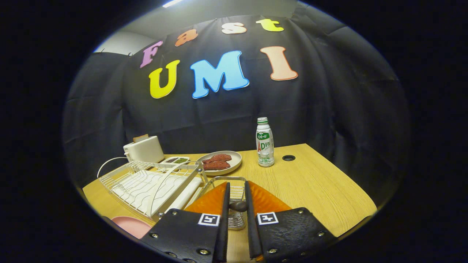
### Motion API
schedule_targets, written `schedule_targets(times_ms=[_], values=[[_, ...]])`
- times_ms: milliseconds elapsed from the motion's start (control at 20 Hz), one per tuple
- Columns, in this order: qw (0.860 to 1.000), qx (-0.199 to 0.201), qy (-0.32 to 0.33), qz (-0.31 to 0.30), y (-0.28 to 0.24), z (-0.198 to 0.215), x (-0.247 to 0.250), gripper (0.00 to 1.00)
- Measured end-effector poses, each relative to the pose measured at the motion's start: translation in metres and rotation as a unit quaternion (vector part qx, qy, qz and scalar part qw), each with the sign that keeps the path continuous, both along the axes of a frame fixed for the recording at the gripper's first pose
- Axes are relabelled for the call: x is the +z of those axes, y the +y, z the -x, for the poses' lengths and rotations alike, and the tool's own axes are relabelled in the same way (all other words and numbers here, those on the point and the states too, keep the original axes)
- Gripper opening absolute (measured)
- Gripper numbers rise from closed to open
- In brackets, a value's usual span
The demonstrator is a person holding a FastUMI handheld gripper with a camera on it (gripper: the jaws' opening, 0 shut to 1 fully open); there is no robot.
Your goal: Take the plate from the dish rack, then take the spoon from the basket and place it into the plate.
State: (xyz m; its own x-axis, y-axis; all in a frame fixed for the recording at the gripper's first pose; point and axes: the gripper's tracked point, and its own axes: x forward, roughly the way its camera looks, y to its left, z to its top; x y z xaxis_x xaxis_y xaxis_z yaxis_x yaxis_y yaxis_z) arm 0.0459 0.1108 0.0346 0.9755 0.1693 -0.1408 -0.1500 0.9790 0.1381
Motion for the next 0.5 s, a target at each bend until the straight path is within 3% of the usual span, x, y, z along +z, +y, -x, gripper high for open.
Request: schedule_targets(times_ms=[50, 100, 200, 250, 500], values=[[1.000, 0.002, 0.001, -0.010, 0.003, 0.001, -0.001, 0.23], [1.000, -0.004, 0.006, -0.011, 0.001, 0.004, 0.000, 0.17], [1.000, -0.016, 0.011, -0.019, 0.001, 0.004, 0.005, 0.16], [1.000, -0.017, 0.014, -0.018, 0.004, 0.002, 0.005, 0.09], [0.999, -0.007, 0.032, -0.007, 0.011, 0.001, 0.015, 0.06]])
